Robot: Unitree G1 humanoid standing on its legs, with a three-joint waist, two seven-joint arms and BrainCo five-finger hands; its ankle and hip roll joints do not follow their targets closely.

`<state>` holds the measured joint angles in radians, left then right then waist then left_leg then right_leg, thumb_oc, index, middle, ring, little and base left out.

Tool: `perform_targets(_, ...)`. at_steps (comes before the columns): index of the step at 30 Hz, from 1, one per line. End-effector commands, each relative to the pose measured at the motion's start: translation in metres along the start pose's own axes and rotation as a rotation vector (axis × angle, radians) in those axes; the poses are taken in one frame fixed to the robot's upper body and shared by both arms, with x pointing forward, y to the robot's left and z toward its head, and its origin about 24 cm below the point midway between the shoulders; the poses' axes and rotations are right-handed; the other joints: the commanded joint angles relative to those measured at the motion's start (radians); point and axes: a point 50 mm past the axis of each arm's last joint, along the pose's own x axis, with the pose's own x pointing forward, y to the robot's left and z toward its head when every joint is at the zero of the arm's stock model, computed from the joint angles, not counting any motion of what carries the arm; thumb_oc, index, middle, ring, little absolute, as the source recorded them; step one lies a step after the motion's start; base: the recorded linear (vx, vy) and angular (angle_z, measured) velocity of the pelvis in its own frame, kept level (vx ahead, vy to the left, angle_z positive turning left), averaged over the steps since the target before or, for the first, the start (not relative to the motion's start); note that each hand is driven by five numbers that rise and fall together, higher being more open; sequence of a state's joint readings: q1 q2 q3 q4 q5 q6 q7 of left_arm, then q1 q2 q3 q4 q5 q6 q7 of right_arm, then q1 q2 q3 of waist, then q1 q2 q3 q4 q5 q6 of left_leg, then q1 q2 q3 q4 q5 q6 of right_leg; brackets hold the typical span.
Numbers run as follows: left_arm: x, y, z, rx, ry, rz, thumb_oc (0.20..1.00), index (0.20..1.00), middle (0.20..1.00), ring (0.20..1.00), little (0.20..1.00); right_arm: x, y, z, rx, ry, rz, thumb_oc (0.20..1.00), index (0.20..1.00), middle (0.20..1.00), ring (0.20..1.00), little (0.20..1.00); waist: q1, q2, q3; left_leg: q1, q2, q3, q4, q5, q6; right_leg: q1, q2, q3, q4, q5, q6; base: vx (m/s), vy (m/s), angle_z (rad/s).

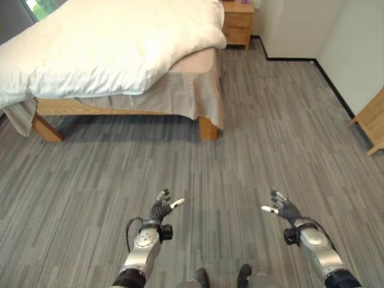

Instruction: Making the bed.

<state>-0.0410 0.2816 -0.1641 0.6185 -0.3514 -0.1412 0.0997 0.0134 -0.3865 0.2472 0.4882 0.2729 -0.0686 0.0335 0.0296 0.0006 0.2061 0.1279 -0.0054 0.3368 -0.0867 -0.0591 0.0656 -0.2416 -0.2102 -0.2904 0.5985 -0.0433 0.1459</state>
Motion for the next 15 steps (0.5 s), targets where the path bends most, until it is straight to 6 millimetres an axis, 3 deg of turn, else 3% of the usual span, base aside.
perform_targets(1,0.004,0.003,0.026,-0.007,-0.11,-0.018,1.0,1.0,1.0,1.0,1.0,0.009,0.009,0.027,0.007,-0.125,0.018,1.0,1.0,1.0,1.0,1.0,-0.014,-0.024,-0.006,0.05,-0.019,-0.098,-0.001,-0.001,-0.017,-0.019,-0.021,0.13,-0.044,0.269,0.066,0.18,-0.029,0.24)
perform_targets(3,0.005,0.001,0.029,0.01,-0.119,-0.023,1.0,1.0,1.0,1.0,1.0,0.004,0.008,0.024,0.026,-0.127,0.016,1.0,1.0,1.0,1.0,1.0,-0.038,-0.029,0.011,0.076,-0.017,-0.133,-0.001,-0.008,-0.038,-0.061,0.029,0.187,-0.177,0.229,0.05,0.34,-0.139,0.4)
perform_targets(5,0.01,-0.01,0.036,0.028,-0.14,-0.066,1.0,1.0,1.0,1.0,1.0,-0.002,-0.002,0.014,0.043,-0.1,-0.025,1.0,1.0,1.0,1.0,1.0,-0.074,-0.035,0.015,0.129,-0.008,-0.213,-0.001,-0.055,-0.077,-0.068,0.008,0.234,-0.515,0.257,0.059,0.62,-0.251,0.75)
perform_targets(7,0.012,-0.013,0.038,0.044,-0.143,-0.08,1.0,1.0,1.0,1.0,1.0,-0.005,-0.004,0.01,0.043,-0.09,-0.033,1.0,1.0,1.0,1.0,1.0,-0.084,-0.037,0.013,0.149,-0.001,-0.24,-0.001,-0.064,-0.091,-0.071,0.011,0.258,-0.589,0.274,0.072,0.48,-0.177,1.27)
perform_targets(8,0.014,-0.022,0.048,0.094,-0.179,-0.128,1.0,1.0,1.0,1.0,1.0,-0.01,-0.008,0.004,0.043,-0.071,-0.049,1.0,1.0,1.0,1.0,1.0,-0.107,-0.038,0.003,0.197,0.023,-0.284,-0.001,-0.077,-0.114,-0.098,0.015,0.258,-0.686,0.311,0.102,0.59,-0.26,1.14)
perform_targets(9,0.013,-0.025,0.05,0.121,-0.193,-0.151,1.0,1.0,1.0,1.0,1.0,-0.011,-0.01,0.004,0.039,-0.07,-0.05,1.0,1.0,1.0,1.0,1.0,-0.11,-0.039,-0.005,0.224,0.036,-0.3,-0.001,-0.08,-0.123,-0.098,0.006,0.22,-0.686,0.331,0.111,0.91,-0.444,1.63)
perform_targets(11,0.006,-0.03,0.044,0.158,-0.187,-0.198,1.0,1.0,1.0,1.0,1.0,-0.011,-0.012,-0.001,0.022,-0.047,-0.035,1.0,1.0,1.0,1.0,1.0,-0.107,-0.029,-0.037,0.234,0.094,-0.325,0.12,0.02,-0.168,-0.034,0.036,0.146,-0.631,0.327,0.082,0.67,-0.412,1.25)
perform_targets(12,0.004,-0.034,0.039,0.151,-0.171,-0.216,1.0,1.0,1.0,1.0,1.0,-0.01,-0.013,-0.003,0.027,-0.034,-0.043,1.0,1.0,1.0,1.0,1.0,-0.108,-0.021,-0.042,0.205,0.113,-0.326,0.234,0.124,-0.193,-0.018,0.061,0.145,-0.6,0.319,0.062,0.5,-0.424,0.5)
perform_targets(13,0.004,-0.037,0.039,0.148,-0.161,-0.232,1.0,1.0,1.0,1.0,1.0,-0.009,-0.018,0.0,0.025,-0.037,-0.05,1.0,1.0,1.0,1.0,1.0,-0.105,-0.029,-0.043,0.118,0.159,-0.291,0.438,0.259,-0.217,0.027,0.07,0.118,-0.579,0.273,0.016,0.47,-0.454,0.75)
perform_targets(14,0.004,-0.039,0.039,0.136,-0.156,-0.247,1.0,1.0,1.0,1.0,1.0,-0.009,-0.018,0.001,0.038,-0.041,-0.055,1.0,1.0,1.0,1.0,1.0,-0.101,-0.048,-0.041,0.022,0.168,-0.272,0.557,0.296,-0.204,0.068,0.075,0.104,-0.592,0.256,-0.012,0.45,-0.573,0.74)
perform_targets(15,0.004,-0.042,0.041,0.112,-0.159,-0.254,1.0,1.0,1.0,1.0,1.0,-0.011,-0.02,0.002,0.082,-0.059,-0.068,1.0,1.0,1.0,1.0,1.0,-0.095,-0.067,-0.025,-0.06,0.218,-0.21,0.722,0.333,-0.195,0.123,0.092,0.074,-0.607,0.224,-0.056,0.42,-0.558,0.61)
